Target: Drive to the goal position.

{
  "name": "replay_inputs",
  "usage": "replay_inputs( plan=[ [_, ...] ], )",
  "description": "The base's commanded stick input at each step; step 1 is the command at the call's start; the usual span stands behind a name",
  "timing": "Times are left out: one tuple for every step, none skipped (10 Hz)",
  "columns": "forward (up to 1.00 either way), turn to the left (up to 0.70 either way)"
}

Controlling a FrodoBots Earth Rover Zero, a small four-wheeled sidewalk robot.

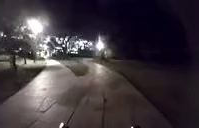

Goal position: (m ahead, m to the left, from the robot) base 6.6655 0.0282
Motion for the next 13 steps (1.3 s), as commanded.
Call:
replay_inputs(
  plan=[
    [0.45,0.00],
    [0.45,0.00],
    [0.45,0.00],
    [0.45,0.00],
    [0.45,0.00],
    [0.45,0.00],
    [0.45,0.00],
    [0.45,0.00],
    [0.45,0.00],
    [0.45,0.00],
    [0.45,0.00],
    [0.45,0.00],
    [0.45,0.00]
  ],
)
